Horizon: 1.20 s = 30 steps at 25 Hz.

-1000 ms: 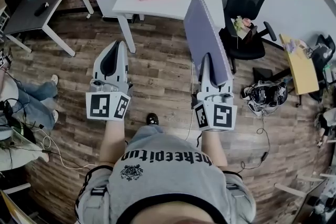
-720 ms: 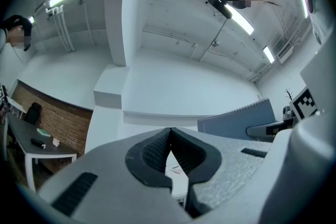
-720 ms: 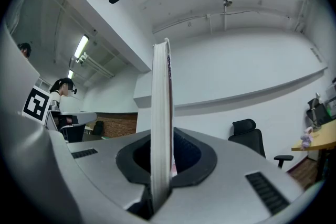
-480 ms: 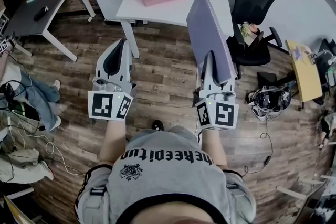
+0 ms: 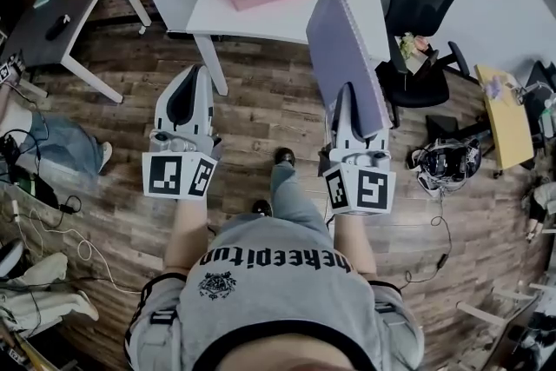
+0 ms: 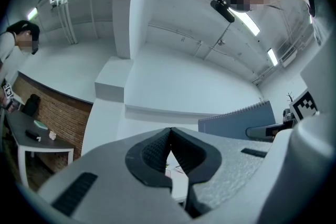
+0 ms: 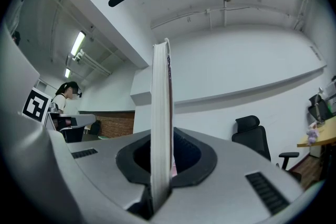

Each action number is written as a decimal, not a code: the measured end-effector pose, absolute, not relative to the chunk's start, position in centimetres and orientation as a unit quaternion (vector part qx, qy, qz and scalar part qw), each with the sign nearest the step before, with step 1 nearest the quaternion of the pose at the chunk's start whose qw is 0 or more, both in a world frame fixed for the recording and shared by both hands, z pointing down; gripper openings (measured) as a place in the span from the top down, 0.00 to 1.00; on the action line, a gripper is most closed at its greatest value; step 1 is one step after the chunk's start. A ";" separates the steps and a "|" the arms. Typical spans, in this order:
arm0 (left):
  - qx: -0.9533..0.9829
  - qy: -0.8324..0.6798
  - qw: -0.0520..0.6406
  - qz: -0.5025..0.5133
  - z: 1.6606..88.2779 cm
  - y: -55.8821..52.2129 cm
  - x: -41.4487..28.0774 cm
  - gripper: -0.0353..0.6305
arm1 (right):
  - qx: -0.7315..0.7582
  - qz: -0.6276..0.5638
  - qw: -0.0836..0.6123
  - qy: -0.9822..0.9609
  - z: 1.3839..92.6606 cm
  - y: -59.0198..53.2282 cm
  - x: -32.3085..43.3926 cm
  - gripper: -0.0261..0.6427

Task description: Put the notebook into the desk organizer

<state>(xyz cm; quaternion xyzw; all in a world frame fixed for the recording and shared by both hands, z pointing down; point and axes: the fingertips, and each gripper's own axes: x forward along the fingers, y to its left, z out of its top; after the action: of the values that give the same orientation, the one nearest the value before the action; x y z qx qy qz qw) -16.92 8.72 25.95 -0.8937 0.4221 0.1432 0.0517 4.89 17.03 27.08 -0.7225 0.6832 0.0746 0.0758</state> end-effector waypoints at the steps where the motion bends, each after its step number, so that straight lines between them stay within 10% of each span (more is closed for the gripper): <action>1: -0.893 0.424 0.051 0.143 26.1 8.0 -16.8 0.94 | -0.722 0.074 0.076 0.684 27.2 16.3 5.1 0.92; 30: -0.851 0.495 0.075 0.158 24.0 -16.6 -7.9 0.94 | -0.658 0.091 0.087 0.742 25.2 -12.1 15.2 0.92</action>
<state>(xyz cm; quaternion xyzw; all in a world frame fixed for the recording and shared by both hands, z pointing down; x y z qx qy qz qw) -7.92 -16.64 24.00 -0.8513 0.4947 0.1579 0.0749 15.23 -12.11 25.25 -0.6582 0.7423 0.0913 0.0865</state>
